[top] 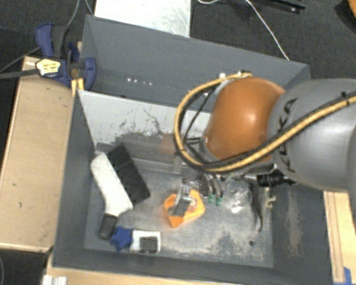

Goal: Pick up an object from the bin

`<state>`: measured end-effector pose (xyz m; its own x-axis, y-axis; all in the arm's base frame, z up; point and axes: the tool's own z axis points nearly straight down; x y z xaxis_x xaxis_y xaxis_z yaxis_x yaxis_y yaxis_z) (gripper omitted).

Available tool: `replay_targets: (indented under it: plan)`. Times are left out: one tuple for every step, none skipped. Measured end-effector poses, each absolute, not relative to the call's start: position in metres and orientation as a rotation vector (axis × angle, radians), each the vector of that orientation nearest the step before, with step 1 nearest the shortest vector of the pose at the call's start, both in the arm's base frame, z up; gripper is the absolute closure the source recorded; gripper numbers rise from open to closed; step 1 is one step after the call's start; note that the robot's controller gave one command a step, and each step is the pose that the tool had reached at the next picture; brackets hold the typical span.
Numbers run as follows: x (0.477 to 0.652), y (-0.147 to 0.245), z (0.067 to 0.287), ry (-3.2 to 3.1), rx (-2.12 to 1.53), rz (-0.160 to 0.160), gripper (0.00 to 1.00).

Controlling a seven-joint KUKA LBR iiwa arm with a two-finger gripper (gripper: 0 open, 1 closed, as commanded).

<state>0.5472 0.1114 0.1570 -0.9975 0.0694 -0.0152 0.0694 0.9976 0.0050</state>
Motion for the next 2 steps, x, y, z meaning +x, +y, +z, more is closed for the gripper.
replay_targets:
  plan:
    - [0.560,0.065,0.067,3.126,0.078,0.006,0.00]
    - [0.537,0.052,0.079,3.112,0.062,0.007,1.00]
